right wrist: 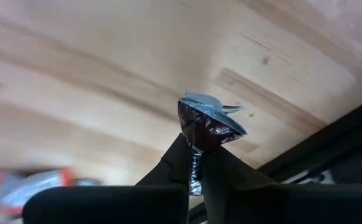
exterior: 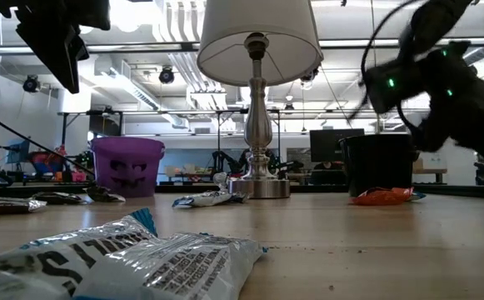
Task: Organize candy in baskets
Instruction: Put the brown chocolate bar into the purple bucket
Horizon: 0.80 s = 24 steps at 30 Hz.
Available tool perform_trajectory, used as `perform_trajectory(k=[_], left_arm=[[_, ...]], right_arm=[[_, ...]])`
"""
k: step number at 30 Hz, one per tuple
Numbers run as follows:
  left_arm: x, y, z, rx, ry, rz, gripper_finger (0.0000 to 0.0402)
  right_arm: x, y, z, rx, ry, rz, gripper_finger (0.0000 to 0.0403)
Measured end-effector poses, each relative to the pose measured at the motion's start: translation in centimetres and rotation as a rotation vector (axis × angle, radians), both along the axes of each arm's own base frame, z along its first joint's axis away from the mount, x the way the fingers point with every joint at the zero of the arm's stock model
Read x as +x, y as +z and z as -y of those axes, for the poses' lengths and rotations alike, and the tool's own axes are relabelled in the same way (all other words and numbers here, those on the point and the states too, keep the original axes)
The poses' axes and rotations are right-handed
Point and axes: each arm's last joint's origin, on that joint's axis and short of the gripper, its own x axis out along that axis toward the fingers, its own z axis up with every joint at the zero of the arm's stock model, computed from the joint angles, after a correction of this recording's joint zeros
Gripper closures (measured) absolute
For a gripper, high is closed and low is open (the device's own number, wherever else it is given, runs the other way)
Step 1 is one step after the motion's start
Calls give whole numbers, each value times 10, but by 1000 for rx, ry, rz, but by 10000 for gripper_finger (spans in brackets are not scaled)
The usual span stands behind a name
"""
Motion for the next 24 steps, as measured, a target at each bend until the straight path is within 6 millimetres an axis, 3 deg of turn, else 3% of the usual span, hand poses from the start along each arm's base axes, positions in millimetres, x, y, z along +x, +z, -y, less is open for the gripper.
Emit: perform_trajectory(k=[9, 15, 24], left_arm=[[1, 0, 0, -13, 31, 15, 272], [10, 4, 2, -69, 45, 112, 272], [23, 11, 7, -147, -26, 251, 272]], right_arm=[[23, 77, 5, -102, -22, 367, 391], [43, 126, 2, -180, 39, 594, 391], [78, 170, -9, -243, 162, 793, 391]])
